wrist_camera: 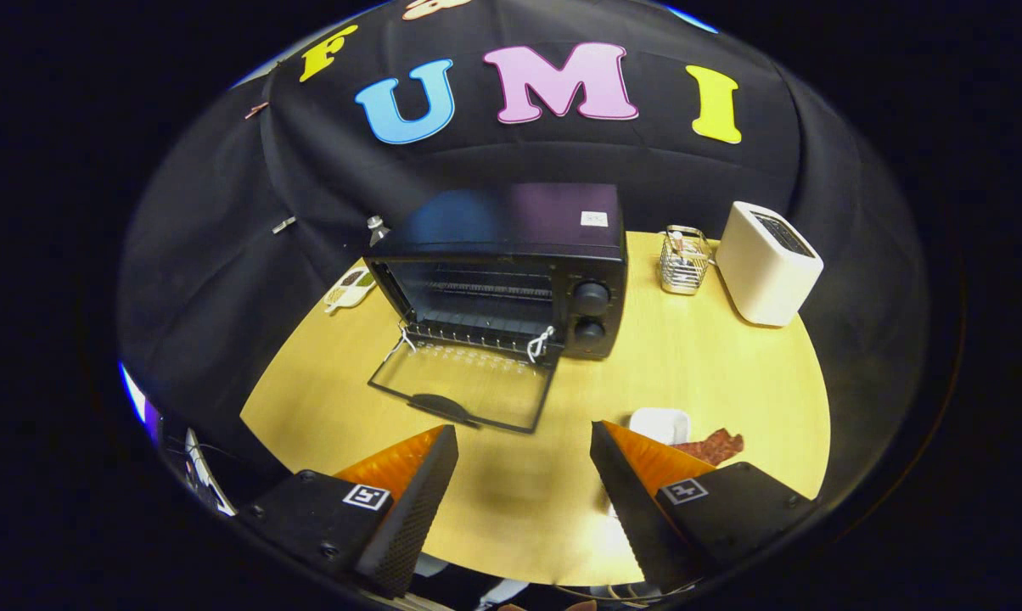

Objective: Open the toaster oven, put the food inside, and close the toaster oven door.

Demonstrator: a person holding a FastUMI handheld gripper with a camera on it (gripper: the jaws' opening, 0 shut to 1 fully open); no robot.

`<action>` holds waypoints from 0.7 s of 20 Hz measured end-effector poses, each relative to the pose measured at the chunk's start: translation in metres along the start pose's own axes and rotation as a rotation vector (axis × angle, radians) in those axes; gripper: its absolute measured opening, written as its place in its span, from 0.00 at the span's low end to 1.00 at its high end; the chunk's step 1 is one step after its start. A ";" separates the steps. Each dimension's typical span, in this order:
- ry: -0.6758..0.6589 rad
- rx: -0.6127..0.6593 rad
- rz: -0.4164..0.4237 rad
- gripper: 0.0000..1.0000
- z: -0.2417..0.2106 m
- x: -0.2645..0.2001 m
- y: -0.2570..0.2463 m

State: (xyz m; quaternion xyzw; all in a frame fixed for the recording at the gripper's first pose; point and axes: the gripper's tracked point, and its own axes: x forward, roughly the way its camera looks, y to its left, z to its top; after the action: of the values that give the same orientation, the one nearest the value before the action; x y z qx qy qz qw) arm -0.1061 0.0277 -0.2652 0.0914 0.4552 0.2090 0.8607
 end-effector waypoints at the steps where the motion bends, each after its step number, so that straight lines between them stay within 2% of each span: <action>1: 0.022 -0.010 0.013 0.99 -0.002 -0.005 -0.014; 6: 0.140 -0.022 0.030 0.99 -0.015 -0.012 -0.090; 11: 0.253 -0.032 0.043 0.99 -0.029 0.009 -0.154; 14: 0.355 -0.041 0.065 0.97 -0.053 0.030 -0.177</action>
State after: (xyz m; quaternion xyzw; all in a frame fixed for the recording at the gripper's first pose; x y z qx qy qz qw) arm -0.0856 -0.1194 -0.3789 0.0501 0.5923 0.2587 0.7614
